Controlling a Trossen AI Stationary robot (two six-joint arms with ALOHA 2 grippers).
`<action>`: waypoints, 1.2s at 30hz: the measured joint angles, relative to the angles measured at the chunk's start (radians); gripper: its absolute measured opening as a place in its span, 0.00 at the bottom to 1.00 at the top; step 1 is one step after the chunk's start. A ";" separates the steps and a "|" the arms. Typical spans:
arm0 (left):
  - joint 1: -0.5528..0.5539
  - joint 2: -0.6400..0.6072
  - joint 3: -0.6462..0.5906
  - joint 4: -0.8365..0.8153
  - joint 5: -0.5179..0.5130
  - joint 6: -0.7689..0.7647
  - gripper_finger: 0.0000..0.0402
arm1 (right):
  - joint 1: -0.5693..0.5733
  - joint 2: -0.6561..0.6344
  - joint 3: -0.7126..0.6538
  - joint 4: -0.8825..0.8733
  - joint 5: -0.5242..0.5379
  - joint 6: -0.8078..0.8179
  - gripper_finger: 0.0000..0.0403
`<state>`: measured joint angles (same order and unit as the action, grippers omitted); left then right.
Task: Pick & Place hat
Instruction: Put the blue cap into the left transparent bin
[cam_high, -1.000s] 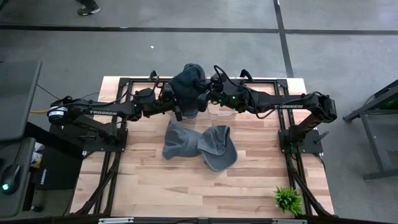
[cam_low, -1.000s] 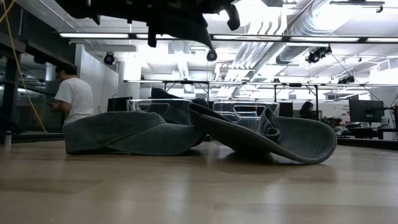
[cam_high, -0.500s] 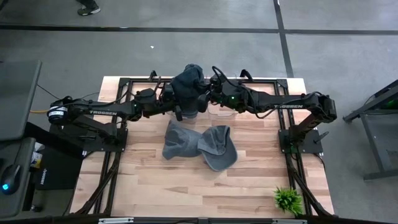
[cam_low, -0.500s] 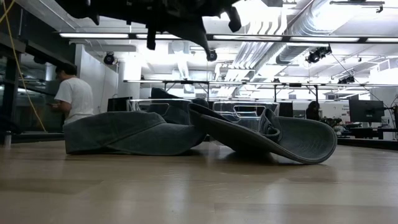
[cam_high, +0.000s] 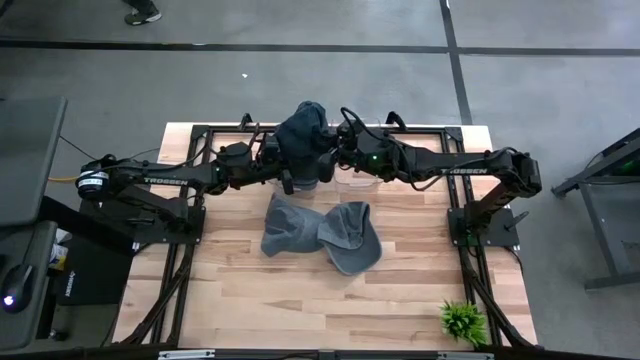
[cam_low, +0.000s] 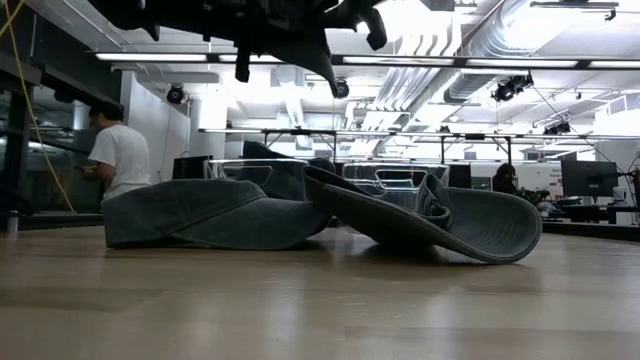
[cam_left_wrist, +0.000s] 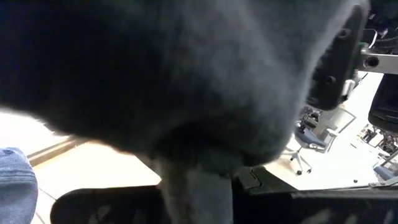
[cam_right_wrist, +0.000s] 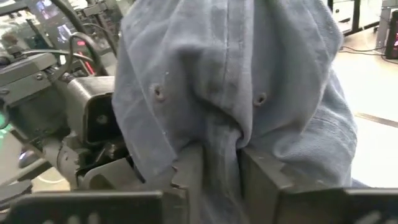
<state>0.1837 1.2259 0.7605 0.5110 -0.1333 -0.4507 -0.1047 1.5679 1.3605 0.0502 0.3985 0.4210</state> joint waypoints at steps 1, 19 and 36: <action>0.000 0.000 0.000 0.000 0.000 0.000 0.00 | 0.000 -0.003 0.000 -0.001 -0.009 0.000 0.25; 0.011 -0.042 -0.003 -0.090 0.012 0.033 0.00 | -0.002 -0.082 0.000 -0.048 -0.038 -0.064 0.49; 0.275 -0.158 -0.001 -0.360 0.592 0.094 0.00 | -0.084 -0.135 0.000 -0.098 -0.354 -0.192 0.49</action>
<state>0.4591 1.0683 0.7593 0.1507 0.4584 -0.3562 -0.1885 1.4326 1.3605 -0.0483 0.0444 0.2288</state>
